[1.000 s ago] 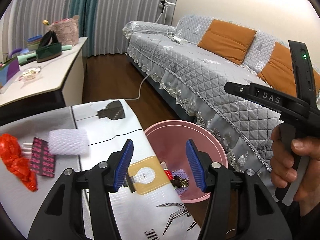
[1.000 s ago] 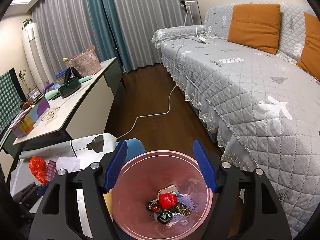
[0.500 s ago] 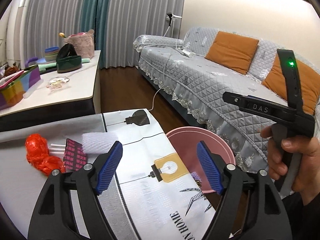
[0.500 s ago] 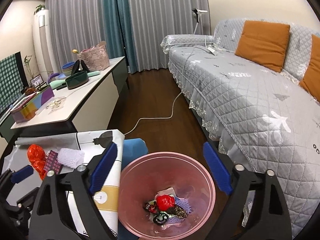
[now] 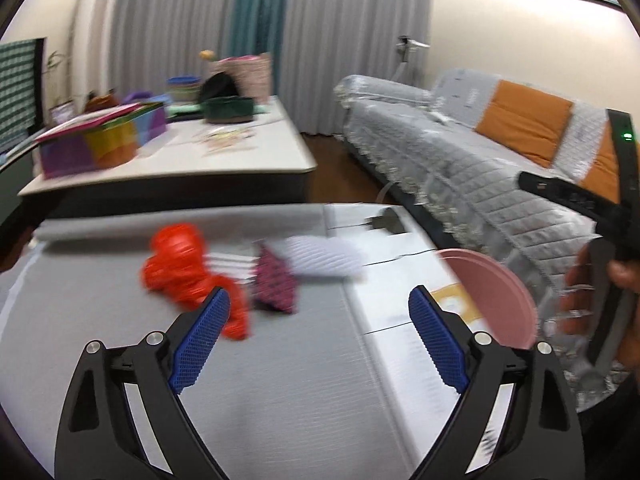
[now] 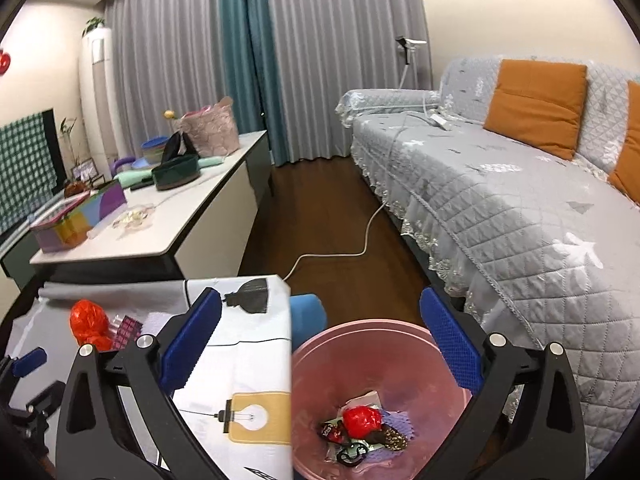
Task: Collect trash
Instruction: 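Move both open grippers back over the remaining trash on the table, then grasp the red plastic bag with the left gripper while the right gripper grasps the white foam net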
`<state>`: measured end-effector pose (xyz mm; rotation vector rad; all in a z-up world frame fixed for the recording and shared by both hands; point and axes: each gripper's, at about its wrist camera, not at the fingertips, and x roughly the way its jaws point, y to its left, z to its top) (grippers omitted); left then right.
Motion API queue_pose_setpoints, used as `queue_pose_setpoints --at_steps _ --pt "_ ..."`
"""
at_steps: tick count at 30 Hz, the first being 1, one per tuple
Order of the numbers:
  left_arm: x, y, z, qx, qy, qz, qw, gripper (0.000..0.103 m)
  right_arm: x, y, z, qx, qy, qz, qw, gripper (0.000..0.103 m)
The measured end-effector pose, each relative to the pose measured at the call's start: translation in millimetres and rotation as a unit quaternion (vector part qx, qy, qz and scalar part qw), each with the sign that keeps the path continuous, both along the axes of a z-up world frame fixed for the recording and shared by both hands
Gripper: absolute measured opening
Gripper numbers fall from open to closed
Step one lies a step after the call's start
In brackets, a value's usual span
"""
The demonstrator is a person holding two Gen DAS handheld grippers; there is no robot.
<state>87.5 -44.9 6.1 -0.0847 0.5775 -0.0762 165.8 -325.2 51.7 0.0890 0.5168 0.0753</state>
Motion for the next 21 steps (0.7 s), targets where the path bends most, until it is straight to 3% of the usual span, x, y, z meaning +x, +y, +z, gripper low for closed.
queue_pose_setpoints --at_steps 5,11,17,21 --pt "5 40 -16 -0.006 0.018 0.04 0.999 0.087 8 35 -11 0.0 0.027 0.052 0.998 0.098" --pt "9 61 -23 -0.013 0.024 0.056 0.998 0.075 16 74 -21 -0.016 0.031 0.087 0.996 0.094" --pt "22 72 -28 -0.02 0.026 0.068 0.9971 0.067 37 97 -40 -0.003 0.06 0.12 0.991 0.062" --pt "33 78 -32 -0.026 0.026 0.076 0.9965 0.066 50 105 -54 0.006 0.078 0.127 0.989 0.061"
